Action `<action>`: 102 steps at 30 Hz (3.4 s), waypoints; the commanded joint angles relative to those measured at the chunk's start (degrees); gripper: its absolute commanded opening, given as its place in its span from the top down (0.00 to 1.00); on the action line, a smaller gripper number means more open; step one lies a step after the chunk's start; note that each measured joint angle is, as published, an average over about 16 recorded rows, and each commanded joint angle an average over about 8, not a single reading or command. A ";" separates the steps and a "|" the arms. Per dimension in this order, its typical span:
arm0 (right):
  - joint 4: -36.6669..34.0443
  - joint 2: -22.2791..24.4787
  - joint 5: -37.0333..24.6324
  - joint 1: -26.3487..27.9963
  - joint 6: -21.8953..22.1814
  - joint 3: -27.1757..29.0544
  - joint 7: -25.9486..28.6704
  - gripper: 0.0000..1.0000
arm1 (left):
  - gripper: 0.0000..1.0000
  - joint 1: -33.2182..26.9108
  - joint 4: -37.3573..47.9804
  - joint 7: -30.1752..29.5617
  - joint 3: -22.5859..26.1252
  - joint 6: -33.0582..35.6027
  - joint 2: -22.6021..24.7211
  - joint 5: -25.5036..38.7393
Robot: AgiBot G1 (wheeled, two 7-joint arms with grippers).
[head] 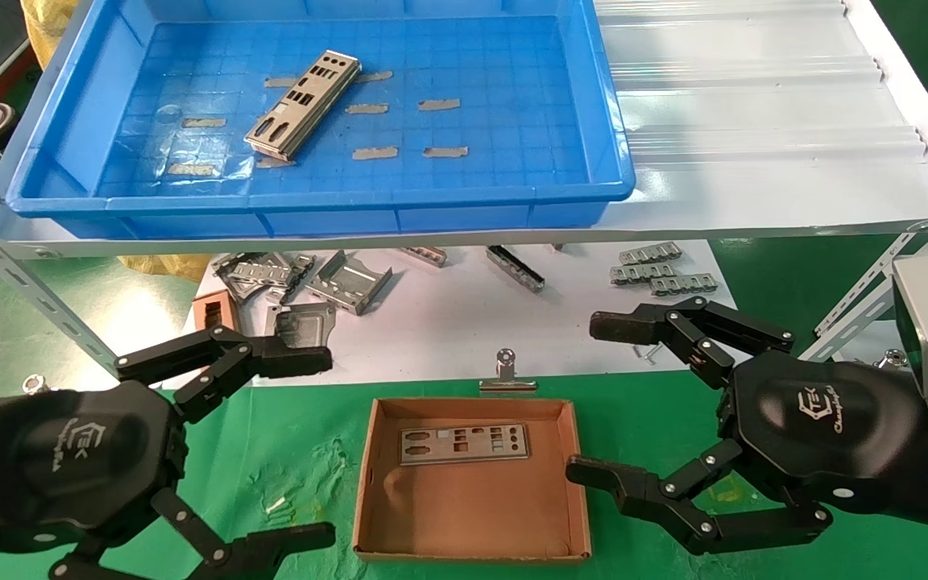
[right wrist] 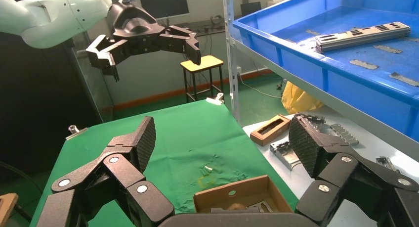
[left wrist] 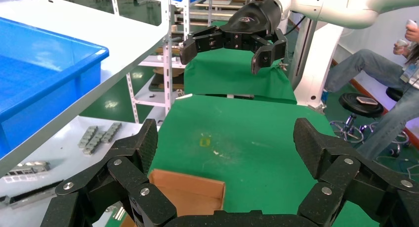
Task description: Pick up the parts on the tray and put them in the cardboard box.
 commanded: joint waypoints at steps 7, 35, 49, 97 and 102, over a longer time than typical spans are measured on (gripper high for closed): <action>0.00 0.00 0.00 0.00 0.00 0.00 0.00 0.00 | 0.00 0.00 0.00 0.00 0.00 0.00 0.00 0.00; 0.00 0.00 0.00 0.00 0.00 0.00 0.00 0.00 | 0.00 0.00 0.00 0.00 0.00 0.00 0.00 0.00; 0.00 0.00 0.00 0.00 0.00 0.00 0.00 0.00 | 0.00 0.00 0.00 0.00 0.00 0.00 0.00 0.00; 0.00 0.00 0.00 0.00 0.00 0.00 0.00 0.00 | 0.00 0.00 0.00 0.00 0.00 0.00 0.00 0.00; 0.00 0.00 0.00 0.00 0.00 0.00 0.00 0.00 | 0.00 0.00 0.00 0.00 0.00 0.00 0.00 0.00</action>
